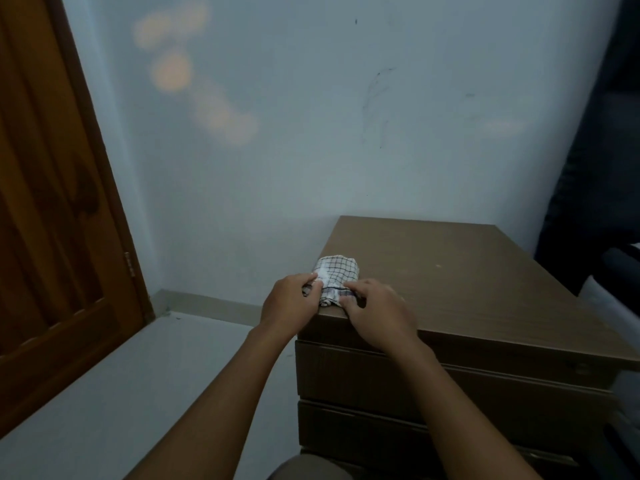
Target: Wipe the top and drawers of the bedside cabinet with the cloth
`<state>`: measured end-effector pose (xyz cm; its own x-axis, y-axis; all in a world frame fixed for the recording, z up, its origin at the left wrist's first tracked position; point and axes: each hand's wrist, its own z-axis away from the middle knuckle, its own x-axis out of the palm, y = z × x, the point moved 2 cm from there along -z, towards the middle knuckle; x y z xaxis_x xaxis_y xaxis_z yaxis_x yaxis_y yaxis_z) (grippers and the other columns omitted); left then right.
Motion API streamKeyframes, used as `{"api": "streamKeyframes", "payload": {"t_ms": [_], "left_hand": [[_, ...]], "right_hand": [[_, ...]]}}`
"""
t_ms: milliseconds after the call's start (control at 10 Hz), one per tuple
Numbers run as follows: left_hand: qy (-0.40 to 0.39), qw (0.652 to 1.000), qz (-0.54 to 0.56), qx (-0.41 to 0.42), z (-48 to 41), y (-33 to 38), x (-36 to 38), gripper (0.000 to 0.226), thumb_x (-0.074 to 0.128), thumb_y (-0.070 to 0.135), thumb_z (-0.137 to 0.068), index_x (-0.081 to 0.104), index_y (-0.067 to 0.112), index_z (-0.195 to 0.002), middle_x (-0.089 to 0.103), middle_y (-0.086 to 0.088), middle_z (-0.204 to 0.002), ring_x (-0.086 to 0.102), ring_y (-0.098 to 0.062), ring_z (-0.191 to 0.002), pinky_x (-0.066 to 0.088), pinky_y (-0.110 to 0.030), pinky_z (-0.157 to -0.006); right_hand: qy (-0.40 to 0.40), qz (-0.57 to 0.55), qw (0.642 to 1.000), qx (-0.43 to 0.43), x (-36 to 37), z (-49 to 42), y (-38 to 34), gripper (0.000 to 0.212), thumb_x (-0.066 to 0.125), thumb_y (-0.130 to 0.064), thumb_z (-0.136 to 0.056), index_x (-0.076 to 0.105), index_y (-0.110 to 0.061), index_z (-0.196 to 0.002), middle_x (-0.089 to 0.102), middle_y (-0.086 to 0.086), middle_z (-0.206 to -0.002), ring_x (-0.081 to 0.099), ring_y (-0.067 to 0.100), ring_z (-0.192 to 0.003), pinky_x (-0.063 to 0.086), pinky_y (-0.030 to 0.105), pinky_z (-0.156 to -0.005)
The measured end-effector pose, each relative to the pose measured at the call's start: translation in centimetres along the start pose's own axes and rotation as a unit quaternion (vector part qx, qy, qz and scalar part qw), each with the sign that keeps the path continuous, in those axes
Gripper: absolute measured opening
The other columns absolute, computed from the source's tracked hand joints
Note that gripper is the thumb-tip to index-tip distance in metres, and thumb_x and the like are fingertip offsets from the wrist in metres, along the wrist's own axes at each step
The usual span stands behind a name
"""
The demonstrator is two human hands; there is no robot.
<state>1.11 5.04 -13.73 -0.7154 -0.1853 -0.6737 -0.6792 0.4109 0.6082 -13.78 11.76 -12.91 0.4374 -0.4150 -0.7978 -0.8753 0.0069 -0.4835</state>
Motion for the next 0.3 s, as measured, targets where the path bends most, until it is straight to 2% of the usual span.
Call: {"api": "streamKeyframes", "payload": {"t_ms": [100, 200, 300], "left_hand": [[-0.001, 1.0, -0.011, -0.002, -0.2, 0.1, 0.3, 0.042, 0.053, 0.038, -0.094, 0.061, 0.019, -0.13, 0.064, -0.005, -0.13, 0.061, -0.021, -0.114, 0.053, -0.039, -0.093], [-0.024, 1.0, -0.017, -0.003, -0.4, 0.7, -0.1, 0.042, 0.051, 0.038, -0.095, 0.059, 0.018, -0.132, 0.063, -0.006, -0.131, 0.06, -0.02, -0.116, 0.051, -0.036, -0.094], [-0.021, 0.999, -0.03, 0.018, -1.3, 2.4, -1.7, 0.044, 0.048, 0.04, -0.096, 0.057, 0.019, -0.134, 0.06, -0.004, -0.135, 0.056, -0.021, -0.121, 0.045, -0.034, -0.096]], "right_hand": [[-0.004, -0.002, 1.0, 0.012, -0.1, -0.1, -0.1, 0.039, 0.053, -0.043, -0.093, 0.056, -0.033, -0.131, 0.058, -0.009, -0.131, 0.052, 0.012, -0.114, 0.046, 0.035, -0.091], [-0.067, -0.092, 0.993, 0.044, -1.0, -0.4, 0.1, 0.04, 0.055, -0.042, -0.092, 0.057, -0.03, -0.131, 0.062, -0.005, -0.128, 0.059, 0.01, -0.103, 0.051, 0.036, -0.089], [-0.046, -0.171, 0.982, 0.062, -3.6, -1.3, 0.3, 0.038, 0.056, -0.037, -0.094, 0.06, -0.023, -0.129, 0.066, -0.002, -0.124, 0.062, 0.007, -0.094, 0.052, 0.033, -0.09]]}}
